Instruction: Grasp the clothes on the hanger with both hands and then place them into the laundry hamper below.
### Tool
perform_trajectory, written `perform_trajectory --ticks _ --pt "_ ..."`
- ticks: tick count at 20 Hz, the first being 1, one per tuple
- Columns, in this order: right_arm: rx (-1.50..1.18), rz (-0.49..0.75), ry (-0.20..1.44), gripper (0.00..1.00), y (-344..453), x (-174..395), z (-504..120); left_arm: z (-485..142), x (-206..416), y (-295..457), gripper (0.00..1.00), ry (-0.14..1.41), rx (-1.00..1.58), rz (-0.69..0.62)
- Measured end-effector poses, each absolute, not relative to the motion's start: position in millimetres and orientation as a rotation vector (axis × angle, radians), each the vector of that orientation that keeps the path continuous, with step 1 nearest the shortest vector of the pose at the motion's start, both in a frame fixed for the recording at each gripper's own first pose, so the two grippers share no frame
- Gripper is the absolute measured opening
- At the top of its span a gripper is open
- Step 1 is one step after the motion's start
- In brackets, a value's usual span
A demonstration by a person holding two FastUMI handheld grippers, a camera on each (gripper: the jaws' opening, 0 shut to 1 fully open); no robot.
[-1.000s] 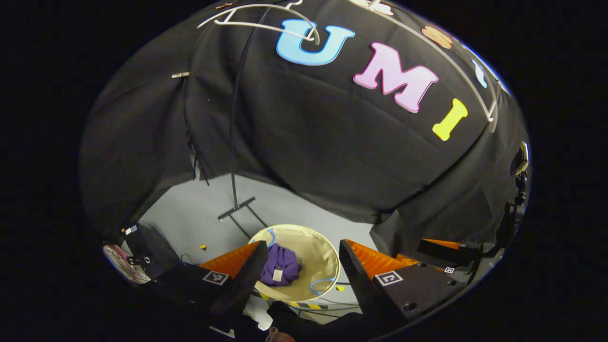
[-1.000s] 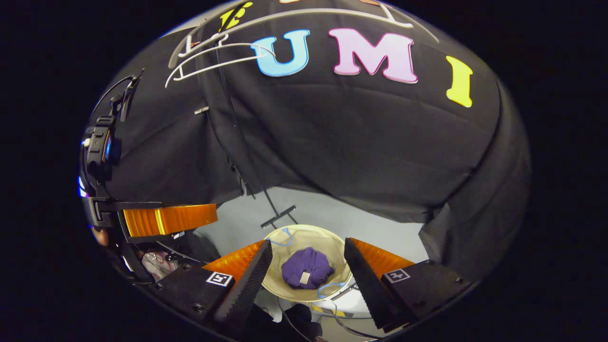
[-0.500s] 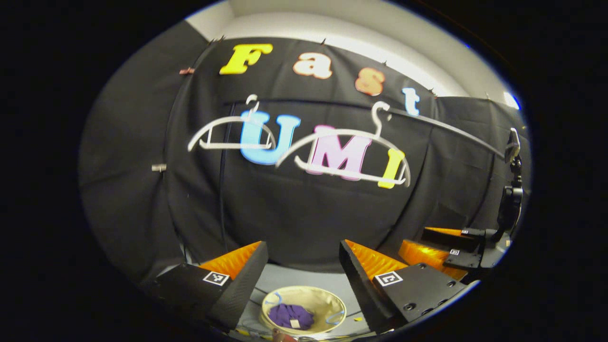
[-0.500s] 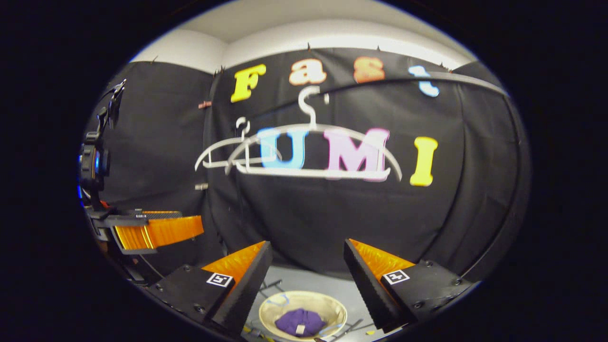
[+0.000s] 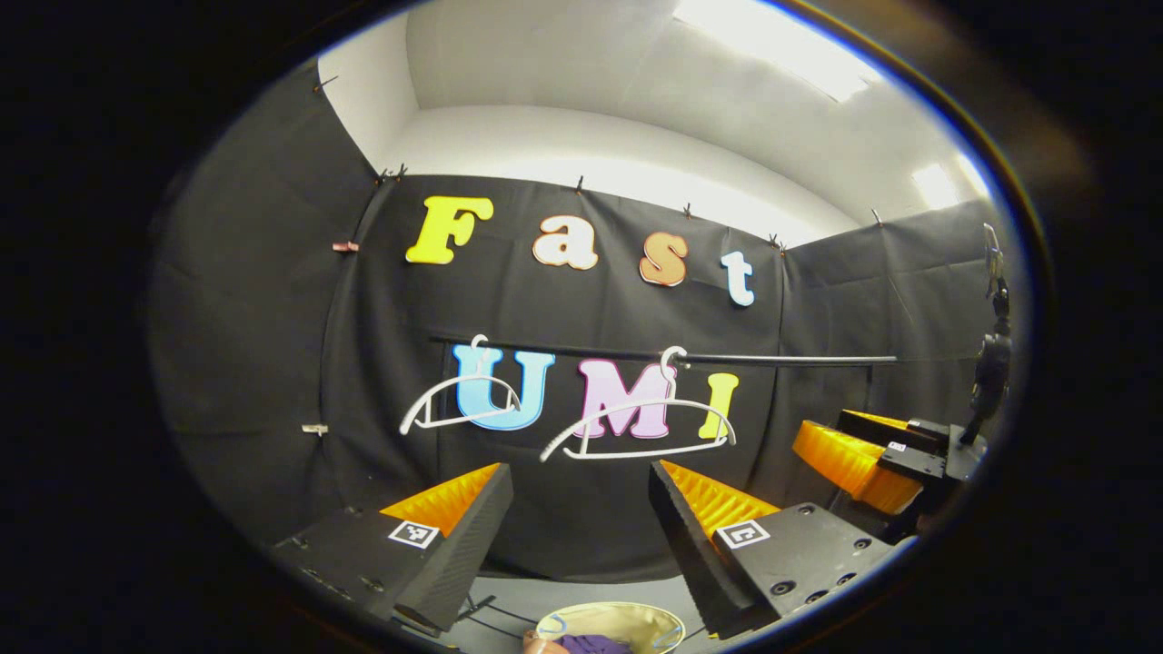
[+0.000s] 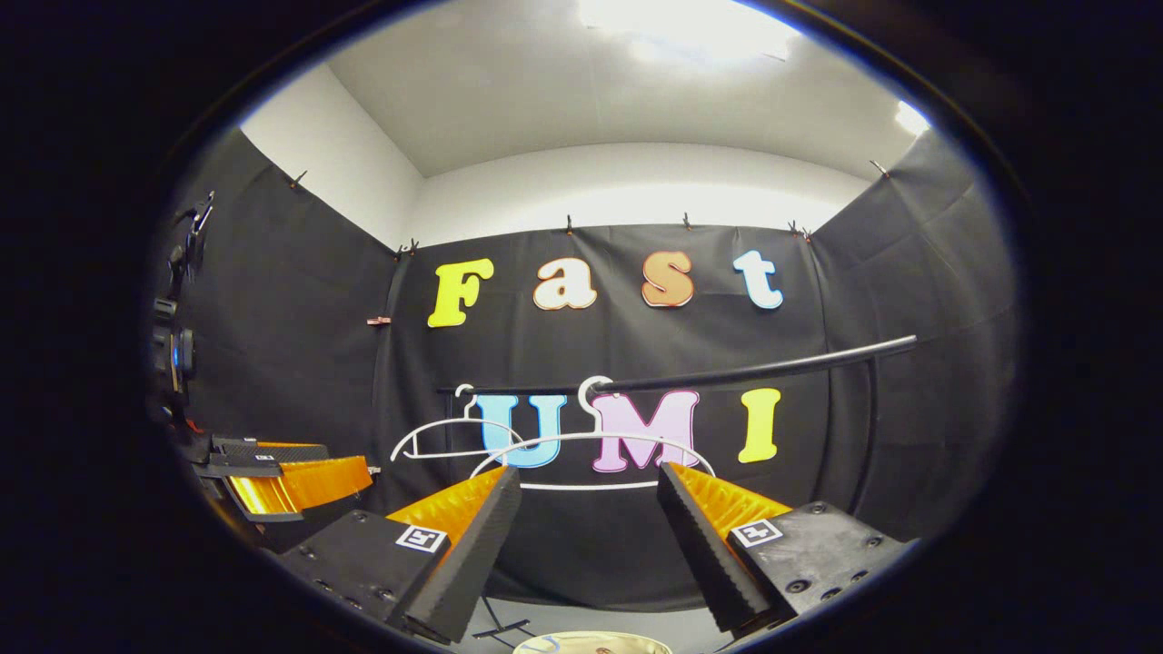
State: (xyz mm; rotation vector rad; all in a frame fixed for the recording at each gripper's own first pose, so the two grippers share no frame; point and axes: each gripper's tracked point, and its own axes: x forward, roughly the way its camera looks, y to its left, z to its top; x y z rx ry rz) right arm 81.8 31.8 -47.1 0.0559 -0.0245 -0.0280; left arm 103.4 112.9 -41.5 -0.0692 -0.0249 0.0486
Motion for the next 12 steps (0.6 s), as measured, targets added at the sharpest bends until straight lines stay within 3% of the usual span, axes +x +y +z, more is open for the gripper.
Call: perform_trajectory --ticks 3,5,7,12 --pt "0.042 -0.048 -0.054 1.0 33 68 -36 -25 89 106 0.95 -0.065 -0.108 0.021" --pt "0.044 -0.059 -0.063 0.92 32 59 -31 -13 80 102 0.98 -0.089 -0.114 0.011" --pt "0.057 -0.071 -0.071 0.97 29 51 -26 -8 74 97 0.92 -0.1 -0.104 0.005" --pt "0.062 -0.088 -0.099 0.97 19 31 -11 0 65 77 0.95 -0.104 -0.1 -0.019"
